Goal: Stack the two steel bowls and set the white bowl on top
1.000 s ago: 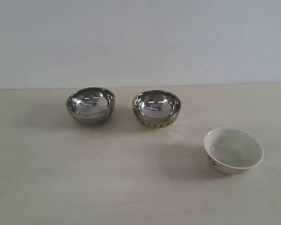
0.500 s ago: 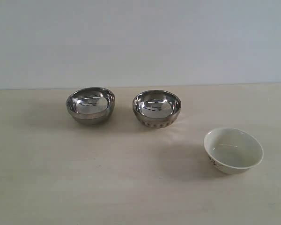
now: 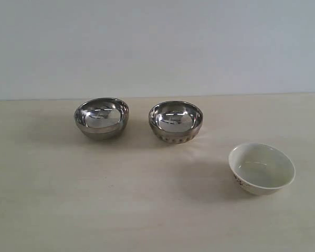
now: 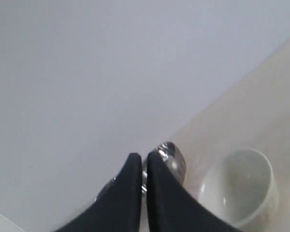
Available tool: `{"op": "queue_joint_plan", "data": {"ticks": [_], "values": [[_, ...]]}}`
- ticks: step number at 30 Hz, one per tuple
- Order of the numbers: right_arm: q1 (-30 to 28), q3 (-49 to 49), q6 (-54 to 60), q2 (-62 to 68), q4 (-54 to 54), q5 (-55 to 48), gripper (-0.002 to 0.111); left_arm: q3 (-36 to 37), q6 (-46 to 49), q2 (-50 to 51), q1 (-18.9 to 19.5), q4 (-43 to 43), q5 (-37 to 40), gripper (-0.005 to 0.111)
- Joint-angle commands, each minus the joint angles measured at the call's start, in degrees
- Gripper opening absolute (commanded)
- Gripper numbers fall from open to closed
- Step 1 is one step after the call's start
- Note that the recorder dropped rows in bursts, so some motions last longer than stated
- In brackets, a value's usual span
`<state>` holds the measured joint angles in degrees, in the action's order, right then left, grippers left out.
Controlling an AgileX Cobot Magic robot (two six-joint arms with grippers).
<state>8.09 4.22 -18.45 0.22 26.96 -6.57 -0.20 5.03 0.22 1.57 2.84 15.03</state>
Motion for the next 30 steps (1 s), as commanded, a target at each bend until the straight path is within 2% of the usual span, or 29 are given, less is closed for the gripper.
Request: {"op": "queue_joint_plan", "data": {"ticks": [1, 9, 19, 25, 30], "values": [[-0.1, 8.1, 4.8, 3.7, -0.1, 1.2, 0.0, 0.2, -0.6, -0.2, 0.2, -0.5, -0.5, 0.004], [-0.1, 23.6, 15.6, 25.4, 1.1, -5.5, 0.0, 0.2, -0.6, -0.2, 0.2, -0.5, -0.5, 0.004], [-0.1, 44.5, 49.7, 56.2, 28.6, -20.8, 0.0, 0.2, -0.6, -0.2, 0.2, -0.5, -0.5, 0.004], [-0.1, 53.8, 53.8, 70.4, 30.3, -29.1, 0.0, 0.2, -0.6, -0.2, 0.2, -0.5, -0.5, 0.004], [6.4, 58.7, 55.8, 76.9, 29.9, -26.5, 0.0, 0.2, -0.6, -0.2, 0.2, -0.5, -0.5, 0.004]]}}
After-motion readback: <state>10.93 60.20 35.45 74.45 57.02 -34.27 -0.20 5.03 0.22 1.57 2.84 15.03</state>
